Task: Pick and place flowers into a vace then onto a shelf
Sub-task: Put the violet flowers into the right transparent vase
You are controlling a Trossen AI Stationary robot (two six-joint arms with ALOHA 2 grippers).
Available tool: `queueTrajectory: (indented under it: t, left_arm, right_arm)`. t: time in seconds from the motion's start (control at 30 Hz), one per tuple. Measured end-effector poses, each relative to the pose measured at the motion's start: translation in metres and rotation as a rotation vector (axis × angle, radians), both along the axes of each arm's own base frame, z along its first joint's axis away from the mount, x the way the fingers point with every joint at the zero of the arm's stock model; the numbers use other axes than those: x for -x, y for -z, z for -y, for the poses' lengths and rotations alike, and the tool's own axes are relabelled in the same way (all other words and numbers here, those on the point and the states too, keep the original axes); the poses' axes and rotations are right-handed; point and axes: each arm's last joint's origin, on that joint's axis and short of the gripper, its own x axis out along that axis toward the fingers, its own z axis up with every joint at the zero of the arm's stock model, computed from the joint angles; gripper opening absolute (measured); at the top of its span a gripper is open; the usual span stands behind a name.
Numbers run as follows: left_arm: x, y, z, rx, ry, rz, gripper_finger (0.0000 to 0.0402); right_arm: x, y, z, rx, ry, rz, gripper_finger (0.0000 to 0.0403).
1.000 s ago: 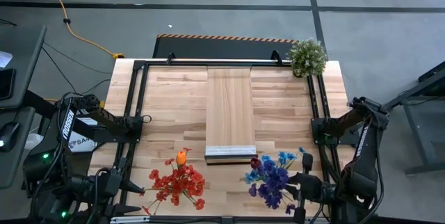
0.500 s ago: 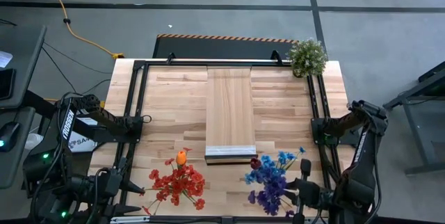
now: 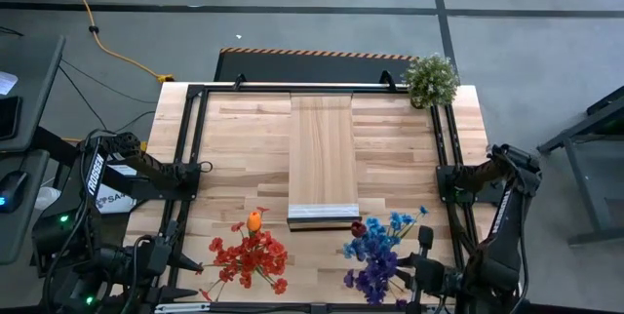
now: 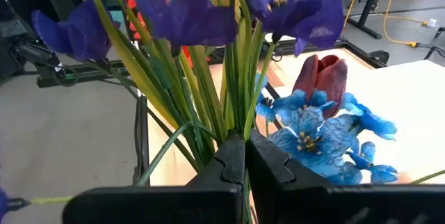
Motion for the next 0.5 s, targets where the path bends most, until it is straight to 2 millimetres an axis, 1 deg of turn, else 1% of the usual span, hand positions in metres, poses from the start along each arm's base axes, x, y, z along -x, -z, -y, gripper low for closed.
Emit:
queueTrajectory:
  t: [0.23,0.5]
  left_arm:
    - [0.0,0.0,0.0,0.0,0.0,0.0,0.0232]
    - [0.0,0.0,0.0,0.002,-0.001,0.0,0.0232]
  right_arm:
    - [-0.006,0.014,-0.008,0.007,0.003,-0.025,0.0]
    - [-0.005,0.017,-0.008,-0.051,-0.013,-0.081,0.0]
